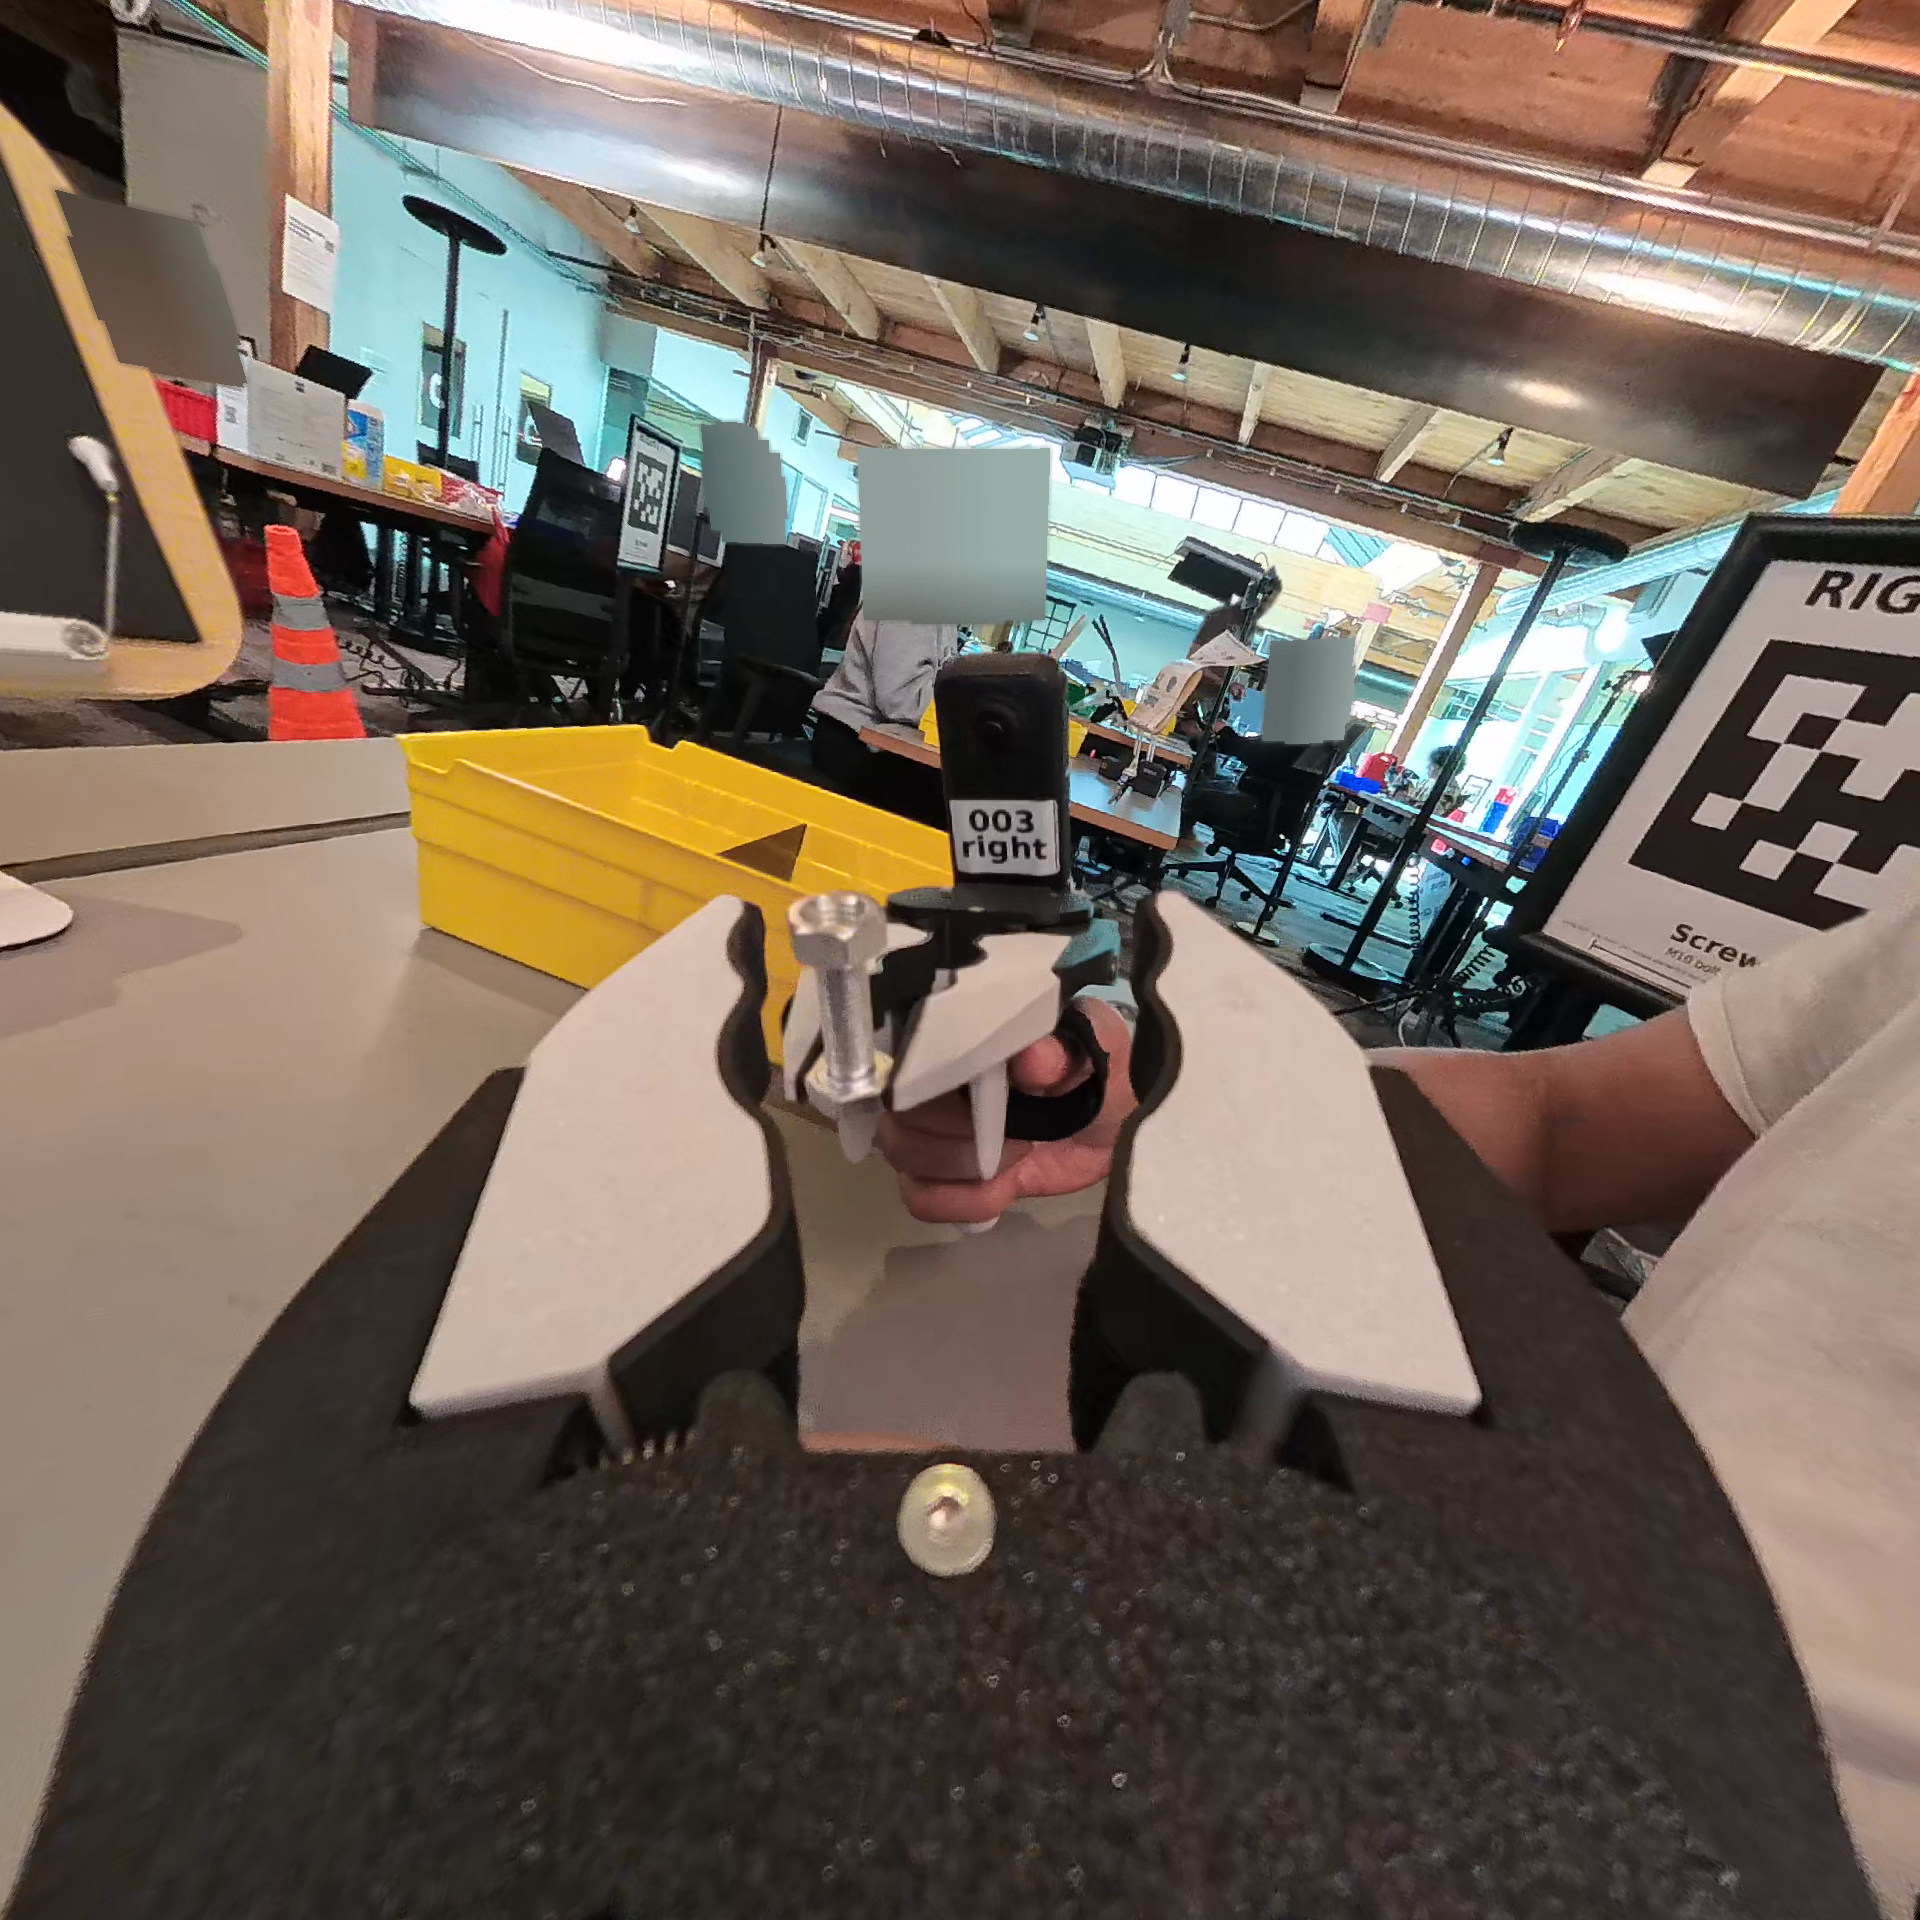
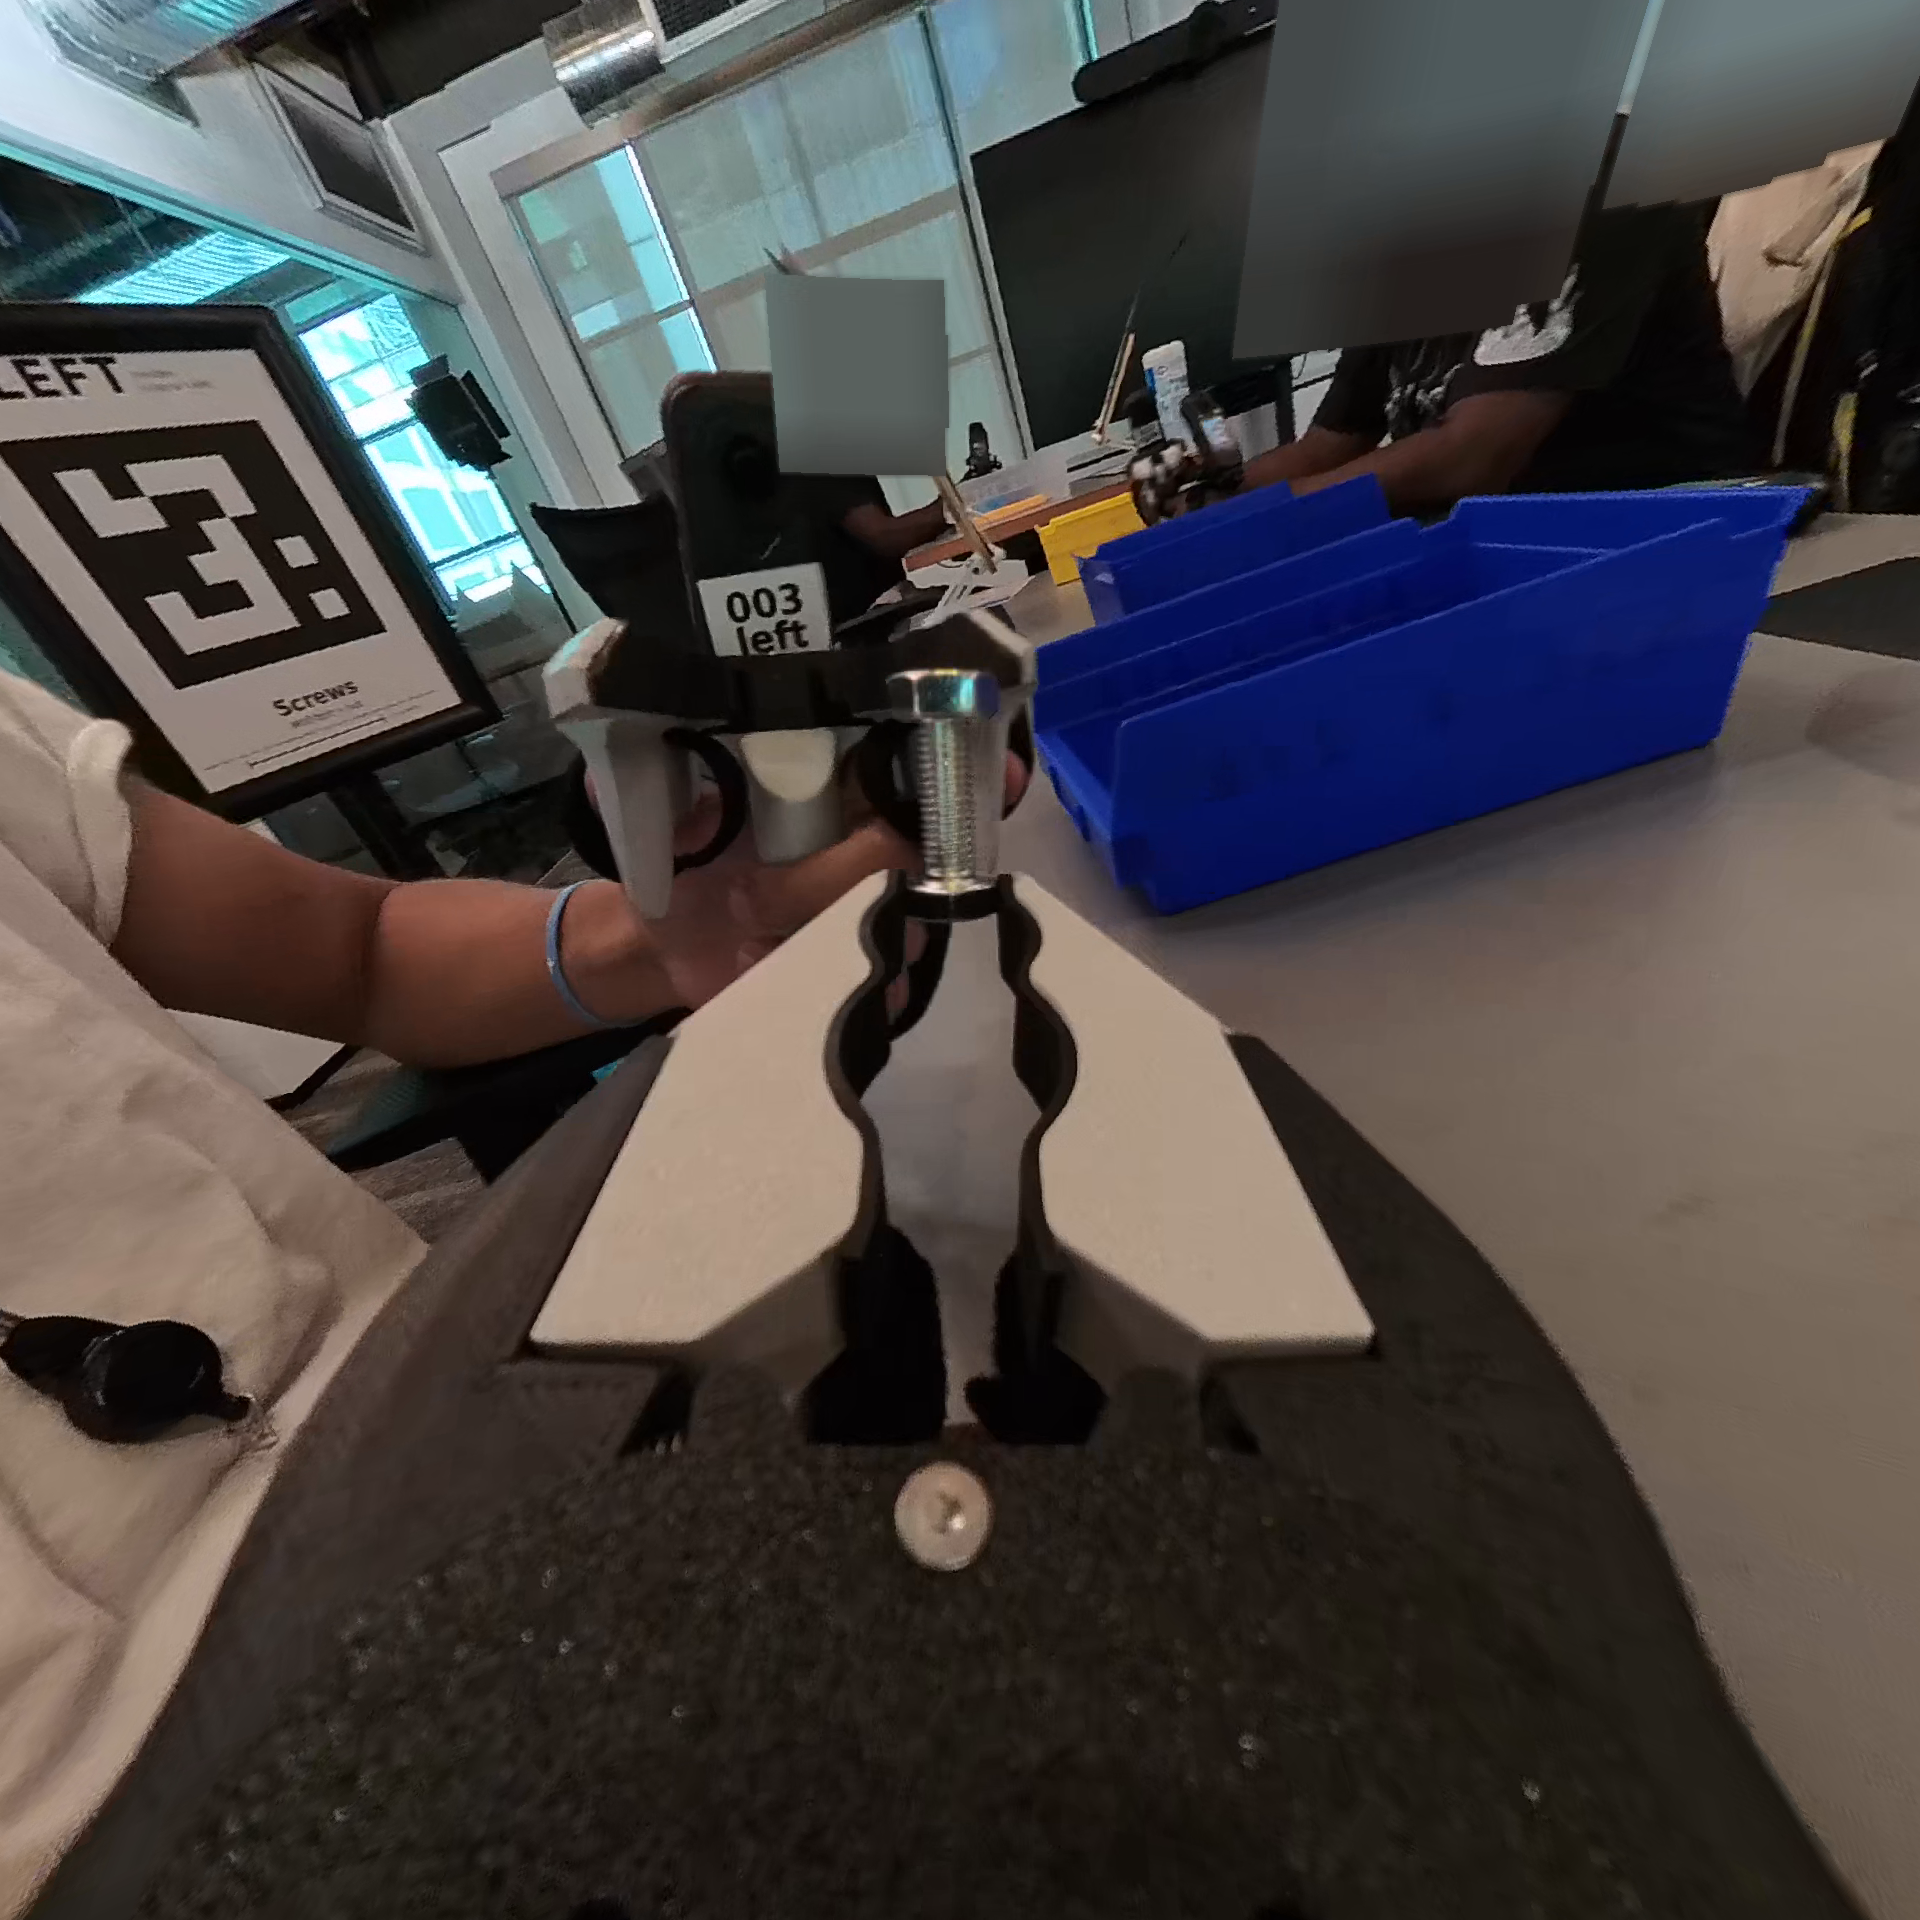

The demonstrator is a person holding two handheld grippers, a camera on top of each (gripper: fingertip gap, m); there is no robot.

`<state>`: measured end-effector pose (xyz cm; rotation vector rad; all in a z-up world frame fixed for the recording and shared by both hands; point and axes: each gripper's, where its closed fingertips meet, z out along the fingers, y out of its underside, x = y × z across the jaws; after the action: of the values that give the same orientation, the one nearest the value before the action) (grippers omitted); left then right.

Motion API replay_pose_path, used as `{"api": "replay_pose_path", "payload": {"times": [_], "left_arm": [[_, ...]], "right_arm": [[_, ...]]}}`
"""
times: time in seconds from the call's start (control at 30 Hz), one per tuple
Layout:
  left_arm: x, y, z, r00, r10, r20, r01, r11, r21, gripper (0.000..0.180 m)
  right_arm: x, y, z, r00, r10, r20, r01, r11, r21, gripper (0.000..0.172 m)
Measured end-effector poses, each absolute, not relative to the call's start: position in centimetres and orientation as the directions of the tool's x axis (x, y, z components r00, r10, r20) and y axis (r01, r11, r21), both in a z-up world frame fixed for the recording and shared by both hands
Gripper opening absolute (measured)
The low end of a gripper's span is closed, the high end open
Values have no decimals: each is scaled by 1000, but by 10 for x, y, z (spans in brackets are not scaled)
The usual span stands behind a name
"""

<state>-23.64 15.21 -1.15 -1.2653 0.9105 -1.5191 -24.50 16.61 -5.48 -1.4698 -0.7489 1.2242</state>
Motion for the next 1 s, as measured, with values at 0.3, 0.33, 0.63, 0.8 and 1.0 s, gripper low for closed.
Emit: {"api": "replay_pose_path", "payload": {"times": [0.3, 0.33, 0.63, 0.8, 1.0], "left_arm": [[-234, 142, -15, -46, -957, 287, 167, -290, -942, 66], [-235, 143, -15, -37, -960, 279, 169, -281, -945, 65], [-246, 146, -11, -93, -952, 290, 180, -303, -936, 59], [-256, 128, -2, -314, -893, 323, 167, -387, -907, 55], [-253, 115, -8, -359, -890, 281, 116, -341, -933, 43]], "right_arm": [[-252, 160, -53, 266, 916, -299, -144, -269, -952, 17], [-250, 160, -52, 264, 916, -302, -150, -271, -951, 17], [-253, 142, -46, 116, 931, -346, -164, -325, -931, 17], [-260, 126, -42, 1, 931, -364, -158, -359, -920, 17], [-266, 116, -45, -48, 927, -372, -124, -375, -919, 17]]}}
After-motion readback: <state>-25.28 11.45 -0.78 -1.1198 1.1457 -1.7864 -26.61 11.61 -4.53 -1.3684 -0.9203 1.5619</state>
